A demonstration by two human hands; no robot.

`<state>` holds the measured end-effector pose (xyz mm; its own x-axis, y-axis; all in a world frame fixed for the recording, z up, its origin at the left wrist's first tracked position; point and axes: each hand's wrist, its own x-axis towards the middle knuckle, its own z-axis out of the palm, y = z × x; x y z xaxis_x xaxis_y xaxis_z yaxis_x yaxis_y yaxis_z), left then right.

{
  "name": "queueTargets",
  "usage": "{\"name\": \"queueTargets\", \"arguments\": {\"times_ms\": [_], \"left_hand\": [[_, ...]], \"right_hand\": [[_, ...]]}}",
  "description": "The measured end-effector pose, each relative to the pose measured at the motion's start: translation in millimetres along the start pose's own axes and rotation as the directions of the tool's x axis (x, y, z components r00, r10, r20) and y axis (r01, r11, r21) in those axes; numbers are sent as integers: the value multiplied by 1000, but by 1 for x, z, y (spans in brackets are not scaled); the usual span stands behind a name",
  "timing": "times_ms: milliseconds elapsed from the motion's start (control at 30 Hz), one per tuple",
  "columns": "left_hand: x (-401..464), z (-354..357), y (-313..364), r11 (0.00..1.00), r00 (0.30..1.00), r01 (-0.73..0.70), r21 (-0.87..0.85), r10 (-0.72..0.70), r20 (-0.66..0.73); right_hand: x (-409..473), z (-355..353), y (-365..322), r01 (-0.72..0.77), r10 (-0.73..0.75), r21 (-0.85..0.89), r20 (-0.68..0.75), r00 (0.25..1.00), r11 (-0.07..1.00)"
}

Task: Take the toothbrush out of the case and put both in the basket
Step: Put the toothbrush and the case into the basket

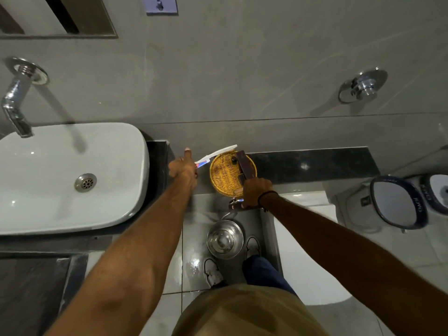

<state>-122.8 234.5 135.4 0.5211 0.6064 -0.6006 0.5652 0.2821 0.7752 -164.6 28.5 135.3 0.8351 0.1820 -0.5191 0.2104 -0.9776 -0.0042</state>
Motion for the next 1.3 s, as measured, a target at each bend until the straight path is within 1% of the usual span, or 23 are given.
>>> {"name": "queueTargets", "arguments": {"times_ms": [100,233,300,367,400,433,467,500,533,600,667,733,800,833,900,1000,1067,1133,1167,1200,1300], "left_hand": [[0,-3,-5,999,1000,-9,40,10,-9],[0,-3,-9,996,999,-43,83,44,-15],[3,-1,-14,992,999,-44,122,46,-14],[5,-4,-16,979,997,-69,193,74,-19],[6,-5,-15,967,994,-95,237,103,-22],[7,-6,-15,948,990,-131,289,142,-17],[8,-7,-15,918,981,-182,353,195,1],[7,-6,-15,875,967,-242,419,253,31],[5,-4,-16,832,950,-300,467,305,67],[1,4,-18,782,920,-384,492,367,135],[-2,15,-21,768,902,-431,474,383,199],[-2,26,-23,762,892,-452,464,378,247],[-2,35,-24,764,891,-453,459,372,259],[-1,38,-25,769,894,-446,459,364,260],[4,47,-27,777,904,-424,466,330,272],[15,58,-34,794,922,-361,490,226,313],[24,64,-41,823,946,-284,492,156,286],[37,68,-52,847,968,-208,489,108,225],[45,71,-58,852,976,-176,493,86,200],[53,75,-65,856,980,-152,495,66,187],[73,86,-83,866,982,-101,490,8,189]], "right_hand": [[-1,16,-10,27,-22,-84,54,998,996],[-1,19,-13,42,-36,-73,81,996,996],[3,12,-9,17,-18,12,97,995,1000],[8,2,1,-15,4,158,66,998,987],[11,-7,6,-26,11,257,58,998,966],[15,-15,11,-38,17,381,60,998,924],[18,-22,15,-57,24,509,70,997,859],[20,-30,16,-68,13,592,96,995,803],[21,-37,14,-53,-35,644,123,992,763],[26,-44,6,-6,-129,645,162,978,764],[25,-44,-4,96,-202,593,115,973,799],[28,-41,-4,159,-238,550,75,968,820],[33,-37,-1,184,-248,553,43,968,813],[36,-35,2,196,-261,542,44,964,817],[44,-31,11,185,-259,575,49,965,797],[60,-20,30,82,-202,693,94,975,717],[72,-13,43,-15,-131,777,126,983,629],[84,-3,55,-132,-33,864,169,985,487],[90,3,59,-169,16,879,181,983,446],[97,10,61,-187,58,875,180,982,447],[117,32,57,-153,104,816,114,988,557]]}}
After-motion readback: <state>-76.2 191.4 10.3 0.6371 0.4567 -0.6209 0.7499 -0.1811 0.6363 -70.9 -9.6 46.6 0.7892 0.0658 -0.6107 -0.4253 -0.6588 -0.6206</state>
